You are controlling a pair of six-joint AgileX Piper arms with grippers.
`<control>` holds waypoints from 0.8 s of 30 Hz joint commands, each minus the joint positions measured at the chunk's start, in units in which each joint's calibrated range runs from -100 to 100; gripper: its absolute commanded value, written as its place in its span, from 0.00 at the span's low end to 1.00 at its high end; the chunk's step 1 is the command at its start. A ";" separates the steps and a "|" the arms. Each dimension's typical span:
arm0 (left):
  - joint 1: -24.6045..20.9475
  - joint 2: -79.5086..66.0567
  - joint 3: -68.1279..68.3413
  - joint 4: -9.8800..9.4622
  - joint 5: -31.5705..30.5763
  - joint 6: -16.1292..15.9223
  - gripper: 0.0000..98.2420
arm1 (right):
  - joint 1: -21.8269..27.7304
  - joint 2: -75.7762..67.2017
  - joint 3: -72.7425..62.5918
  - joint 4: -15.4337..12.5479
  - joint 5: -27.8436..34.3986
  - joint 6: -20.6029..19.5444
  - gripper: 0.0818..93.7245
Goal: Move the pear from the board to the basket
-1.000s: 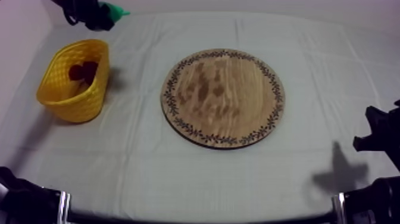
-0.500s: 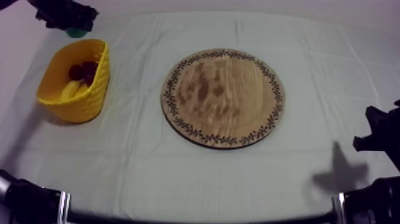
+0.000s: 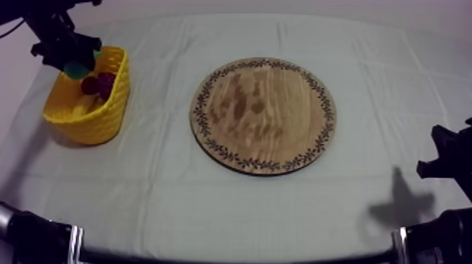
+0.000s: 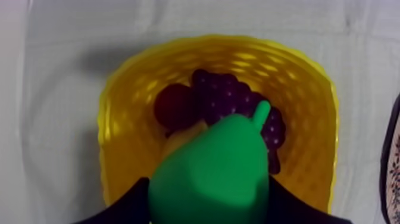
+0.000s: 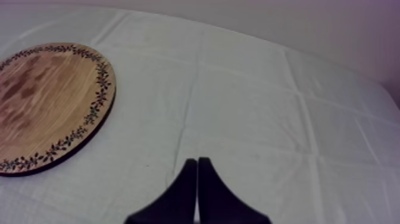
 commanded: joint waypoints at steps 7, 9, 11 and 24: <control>0.02 -0.96 1.61 0.07 0.06 -0.34 0.56 | -0.01 -0.05 0.05 0.02 -0.02 0.02 0.00; 0.01 -1.18 1.66 -0.12 0.00 0.29 0.70 | -0.01 -0.05 0.05 0.02 -0.02 0.02 0.00; -0.02 -1.35 1.33 -0.31 -0.04 0.96 0.82 | -0.01 -0.05 0.05 0.02 -0.02 0.02 0.00; -0.81 -4.25 0.24 -0.11 -2.77 0.87 0.94 | -0.01 -0.05 0.05 0.02 -0.02 0.02 0.00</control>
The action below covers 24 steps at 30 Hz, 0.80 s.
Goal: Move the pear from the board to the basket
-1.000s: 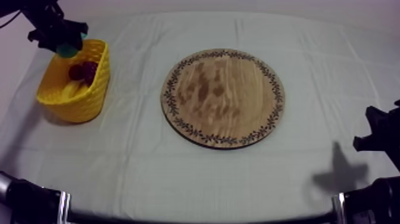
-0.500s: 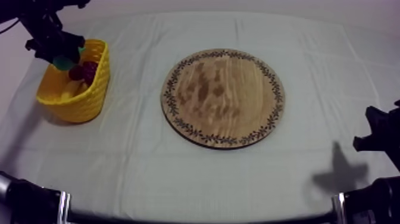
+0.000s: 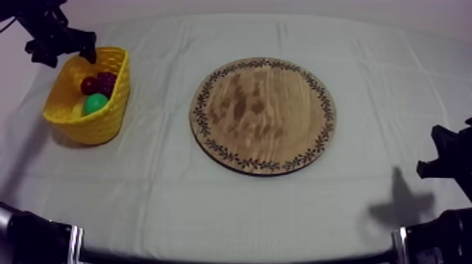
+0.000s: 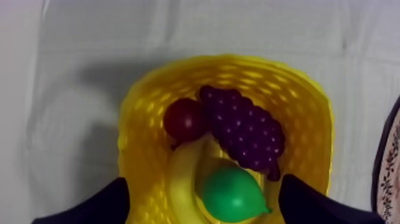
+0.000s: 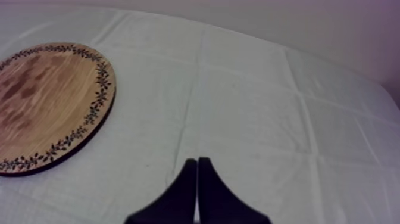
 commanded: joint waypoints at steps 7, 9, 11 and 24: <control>-1.22 -7.66 0.81 1.05 -8.68 0.32 0.69 | -0.01 -0.05 0.05 0.02 0.00 0.04 0.00; -1.39 -10.98 2.04 1.12 -11.25 -0.20 0.61 | -0.01 -0.05 0.05 0.02 0.00 0.03 0.00; -1.49 -14.73 3.59 1.13 -13.13 -0.95 0.54 | -0.01 -0.05 0.05 0.02 0.00 0.03 0.00; -1.19 -43.75 19.94 2.43 -22.33 -4.33 0.10 | -0.01 -0.05 0.05 0.02 0.00 0.02 0.00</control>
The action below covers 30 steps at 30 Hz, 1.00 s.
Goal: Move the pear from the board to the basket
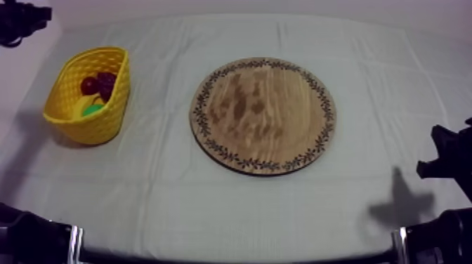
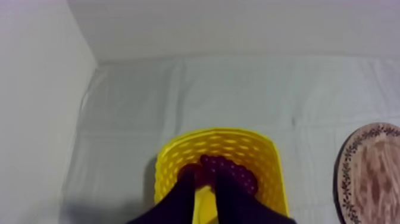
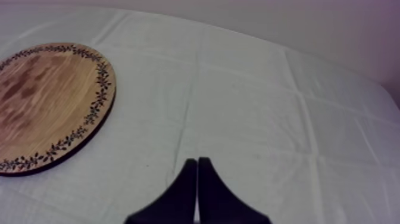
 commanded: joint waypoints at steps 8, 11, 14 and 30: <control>-0.09 -29.17 21.08 1.16 -6.74 0.05 0.05 | -0.01 -0.05 0.05 0.02 0.04 0.00 0.00; -0.60 -36.69 29.78 1.30 -10.19 0.40 0.04 | -0.01 -0.05 0.05 0.02 0.04 0.00 0.00; -1.12 -42.79 37.10 1.82 -12.64 0.58 0.03 | -0.01 -0.05 0.05 0.02 0.04 0.01 0.00; -1.28 -60.30 55.35 3.49 -17.88 -0.29 0.00 | -0.01 -0.05 0.05 0.02 0.04 0.00 0.00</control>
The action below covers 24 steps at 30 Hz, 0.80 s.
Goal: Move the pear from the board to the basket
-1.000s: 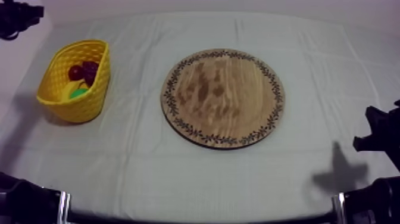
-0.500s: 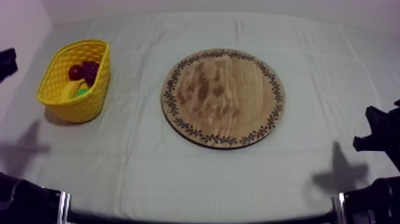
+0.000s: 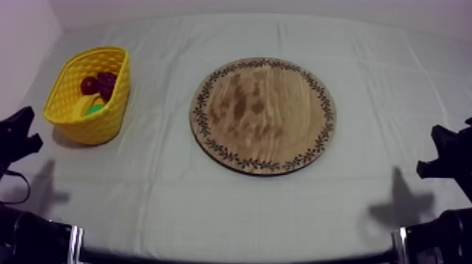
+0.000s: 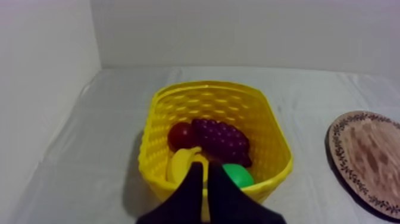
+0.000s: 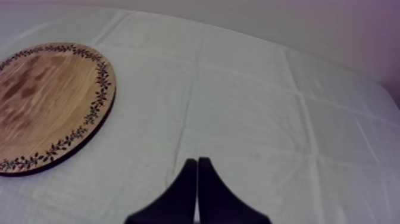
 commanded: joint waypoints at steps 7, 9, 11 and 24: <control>-0.30 -4.39 5.76 1.02 -1.25 -1.50 0.00 | -0.01 -0.05 0.05 0.02 -0.01 0.00 0.00; -0.49 -5.73 6.52 1.62 -1.13 -2.01 0.00 | -0.01 -0.05 0.05 0.02 -0.01 0.00 0.00; -0.55 -6.62 7.09 1.99 -0.87 -2.27 0.00 | -0.03 -0.05 0.05 0.02 -0.01 0.00 0.00; 0.39 -7.73 7.69 2.35 -0.56 -4.27 0.00 | -0.08 -0.05 0.05 0.02 -0.01 0.00 0.00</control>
